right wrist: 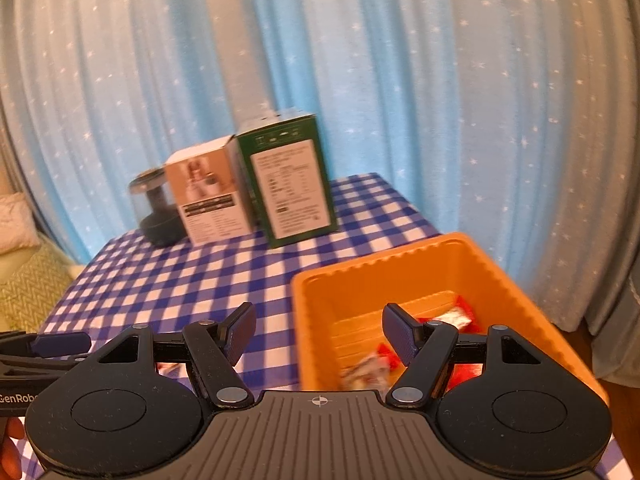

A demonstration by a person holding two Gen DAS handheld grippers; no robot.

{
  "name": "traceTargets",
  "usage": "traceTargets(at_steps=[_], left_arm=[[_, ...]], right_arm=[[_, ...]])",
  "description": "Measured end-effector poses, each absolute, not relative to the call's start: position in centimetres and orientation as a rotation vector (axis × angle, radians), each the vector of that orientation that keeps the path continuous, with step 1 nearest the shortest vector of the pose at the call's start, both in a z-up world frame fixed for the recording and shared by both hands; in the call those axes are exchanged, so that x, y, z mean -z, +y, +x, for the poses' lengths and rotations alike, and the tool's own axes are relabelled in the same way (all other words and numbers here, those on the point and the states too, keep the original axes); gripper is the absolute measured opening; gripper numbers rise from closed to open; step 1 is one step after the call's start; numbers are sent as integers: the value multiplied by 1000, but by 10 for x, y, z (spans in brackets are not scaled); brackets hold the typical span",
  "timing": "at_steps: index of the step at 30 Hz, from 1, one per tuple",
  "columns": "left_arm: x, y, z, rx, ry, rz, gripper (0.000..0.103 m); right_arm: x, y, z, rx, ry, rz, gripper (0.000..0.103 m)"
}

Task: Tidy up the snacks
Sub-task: 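Move both tools away from the tray toward the two small candies on the table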

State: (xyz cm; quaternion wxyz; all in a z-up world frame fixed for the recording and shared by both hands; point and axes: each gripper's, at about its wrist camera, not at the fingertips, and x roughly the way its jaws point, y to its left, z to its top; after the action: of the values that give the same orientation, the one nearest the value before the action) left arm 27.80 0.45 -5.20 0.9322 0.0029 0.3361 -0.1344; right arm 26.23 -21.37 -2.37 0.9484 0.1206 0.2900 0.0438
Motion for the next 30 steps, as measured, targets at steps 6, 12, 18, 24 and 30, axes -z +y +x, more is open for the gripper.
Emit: traceTargets(at_steps=[6,12,18,24,30], left_arm=[[51,36,272,223,683,-1,79],[56,68,270,166,694,-18,81],[64,90,275,119,718,-37,81],[77,96,282,110,772,-22,81],[88,99,285,93,803,-12,81]], right_arm=[[23,-185,268,-143,597,222,70],[26,-159,274,-193,606,191,70],[32,-134,283,-247,621,132,70],[48,-117,299,-301,703,98,70],[59,-107,309,-333,742,79,70]])
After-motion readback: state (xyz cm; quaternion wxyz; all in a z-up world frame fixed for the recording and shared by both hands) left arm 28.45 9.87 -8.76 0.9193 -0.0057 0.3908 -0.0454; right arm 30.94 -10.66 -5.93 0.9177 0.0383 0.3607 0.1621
